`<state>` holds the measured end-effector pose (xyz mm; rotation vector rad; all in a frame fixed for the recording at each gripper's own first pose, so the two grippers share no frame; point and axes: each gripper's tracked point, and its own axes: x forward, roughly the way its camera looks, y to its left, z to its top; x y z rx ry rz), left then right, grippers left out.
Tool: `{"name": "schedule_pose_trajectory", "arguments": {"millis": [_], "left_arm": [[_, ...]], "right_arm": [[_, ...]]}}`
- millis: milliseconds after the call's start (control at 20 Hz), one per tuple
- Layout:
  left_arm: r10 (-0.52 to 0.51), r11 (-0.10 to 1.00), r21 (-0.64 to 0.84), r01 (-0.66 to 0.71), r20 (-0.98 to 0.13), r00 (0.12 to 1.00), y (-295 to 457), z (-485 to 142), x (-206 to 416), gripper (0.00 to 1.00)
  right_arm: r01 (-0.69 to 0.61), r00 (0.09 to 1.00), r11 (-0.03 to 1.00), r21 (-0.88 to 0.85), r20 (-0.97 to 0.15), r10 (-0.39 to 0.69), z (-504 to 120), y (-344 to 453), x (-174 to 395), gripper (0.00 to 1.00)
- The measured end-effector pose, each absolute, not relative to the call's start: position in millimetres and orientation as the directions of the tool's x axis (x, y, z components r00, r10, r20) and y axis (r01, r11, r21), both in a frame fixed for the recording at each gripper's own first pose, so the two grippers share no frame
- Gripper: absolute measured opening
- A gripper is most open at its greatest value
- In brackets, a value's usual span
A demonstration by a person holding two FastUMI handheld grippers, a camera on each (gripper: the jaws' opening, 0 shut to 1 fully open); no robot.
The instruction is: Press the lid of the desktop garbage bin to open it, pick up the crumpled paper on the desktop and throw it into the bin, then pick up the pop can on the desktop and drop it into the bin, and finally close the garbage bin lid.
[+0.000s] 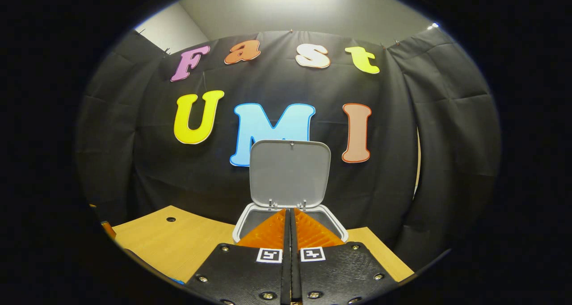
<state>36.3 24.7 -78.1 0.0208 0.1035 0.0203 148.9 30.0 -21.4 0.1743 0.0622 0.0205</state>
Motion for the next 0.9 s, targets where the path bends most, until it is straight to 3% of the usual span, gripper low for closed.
{"name": "schedule_pose_trajectory", "arguments": {"millis": [250,300,450,700,900], "left_arm": [[0.008,1.000,0.022,-0.004,-0.172,0.985,27,-117,38,0.96],[0.012,1.000,0.027,-0.007,-0.193,0.981,30,-128,39,0.96],[0.011,1.000,0.031,-0.003,-0.261,0.965,35,-164,39,0.99],[-0.010,1.000,0.023,0.019,-0.347,0.938,33,-210,39,0.99],[-0.022,1.000,0.010,0.029,-0.420,0.907,33,-250,47,0.96]], "right_arm": [[-0.022,0.999,0.993,0.113,-0.038,0.027,-21,36,125,0.06],[-0.012,0.999,0.996,0.091,-0.029,0.014,-20,34,120,0.17],[0.007,1.000,0.999,0.041,0.005,-0.007,-14,34,105,0.34],[-0.035,0.999,0.998,0.058,-0.023,0.037,-20,44,86,0.54],[-0.045,0.999,0.997,0.070,-0.025,0.047,-21,47,71,0.59]]}}
